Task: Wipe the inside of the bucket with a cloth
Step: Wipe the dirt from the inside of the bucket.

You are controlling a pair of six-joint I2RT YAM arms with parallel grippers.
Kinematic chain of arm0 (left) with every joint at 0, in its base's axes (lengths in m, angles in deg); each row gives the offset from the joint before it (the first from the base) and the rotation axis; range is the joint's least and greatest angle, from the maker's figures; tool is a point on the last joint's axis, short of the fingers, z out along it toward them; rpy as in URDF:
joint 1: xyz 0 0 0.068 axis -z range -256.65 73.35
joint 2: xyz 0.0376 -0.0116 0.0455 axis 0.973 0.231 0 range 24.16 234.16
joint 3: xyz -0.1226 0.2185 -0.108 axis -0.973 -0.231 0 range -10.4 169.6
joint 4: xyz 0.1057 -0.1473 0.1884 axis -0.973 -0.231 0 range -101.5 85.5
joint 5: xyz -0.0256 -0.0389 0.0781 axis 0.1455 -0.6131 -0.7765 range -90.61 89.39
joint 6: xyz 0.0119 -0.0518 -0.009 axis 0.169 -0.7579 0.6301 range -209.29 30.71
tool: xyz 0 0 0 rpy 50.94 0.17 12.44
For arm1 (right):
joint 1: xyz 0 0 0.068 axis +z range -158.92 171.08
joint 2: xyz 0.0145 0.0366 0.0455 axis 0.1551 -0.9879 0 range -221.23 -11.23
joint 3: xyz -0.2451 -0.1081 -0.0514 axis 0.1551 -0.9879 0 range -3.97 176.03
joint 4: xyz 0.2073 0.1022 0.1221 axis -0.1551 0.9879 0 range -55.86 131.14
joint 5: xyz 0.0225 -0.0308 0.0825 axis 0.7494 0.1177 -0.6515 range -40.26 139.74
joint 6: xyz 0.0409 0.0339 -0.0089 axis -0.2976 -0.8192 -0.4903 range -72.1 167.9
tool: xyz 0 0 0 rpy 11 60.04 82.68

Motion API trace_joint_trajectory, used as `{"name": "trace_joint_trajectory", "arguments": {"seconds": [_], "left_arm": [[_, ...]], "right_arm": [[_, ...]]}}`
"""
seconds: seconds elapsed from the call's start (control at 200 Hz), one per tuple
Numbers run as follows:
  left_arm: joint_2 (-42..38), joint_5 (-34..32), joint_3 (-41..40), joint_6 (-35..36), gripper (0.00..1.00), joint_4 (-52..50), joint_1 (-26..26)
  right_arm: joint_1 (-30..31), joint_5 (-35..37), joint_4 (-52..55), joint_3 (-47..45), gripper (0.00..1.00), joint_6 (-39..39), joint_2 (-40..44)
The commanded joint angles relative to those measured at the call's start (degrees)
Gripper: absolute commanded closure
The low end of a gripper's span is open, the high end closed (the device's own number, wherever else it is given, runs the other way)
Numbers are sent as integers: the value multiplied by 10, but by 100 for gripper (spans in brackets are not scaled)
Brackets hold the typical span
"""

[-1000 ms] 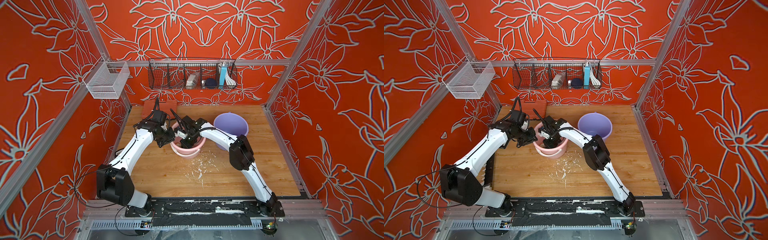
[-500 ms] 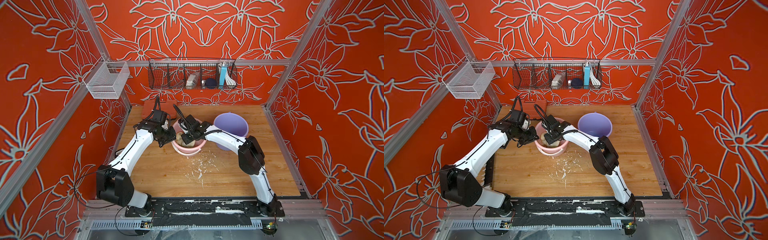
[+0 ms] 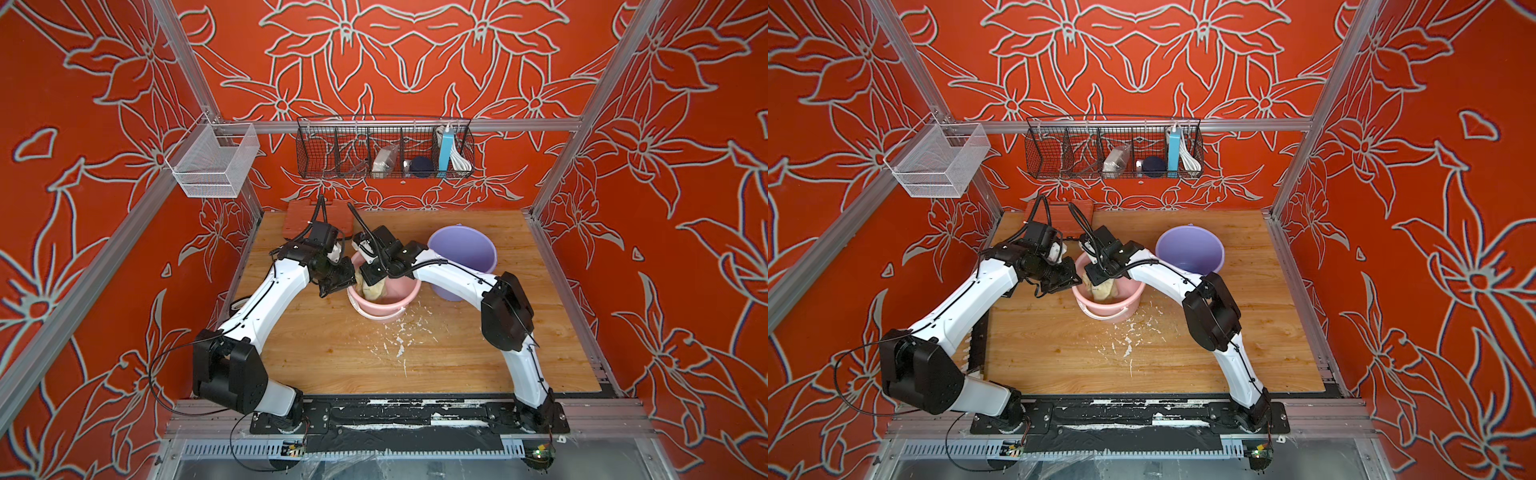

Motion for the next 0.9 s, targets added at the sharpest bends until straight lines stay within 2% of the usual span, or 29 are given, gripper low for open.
{"name": "trace_joint_trajectory", "arguments": {"seconds": [0.0,0.145,0.2,0.34,0.47,0.666,0.786,0.896], "left_arm": [[4,25,20,19,100,-19,5],[9,13,31,23,100,-27,5],[9,12,35,23,100,-27,5],[3,4,36,19,100,-23,5],[-5,-40,44,30,100,-34,5],[-33,-116,43,42,100,-45,5],[-48,-155,42,45,100,-49,5],[-56,-186,40,46,100,-44,5]], "right_arm": [[7,-145,12,25,100,48,-4],[7,-192,74,51,100,86,-9],[6,-183,97,65,100,92,-14],[5,8,142,111,100,83,-36],[-3,169,133,129,100,55,-41],[-5,387,212,251,100,54,-98],[-6,476,258,293,100,55,-127],[-7,500,283,285,100,47,-122]]}}
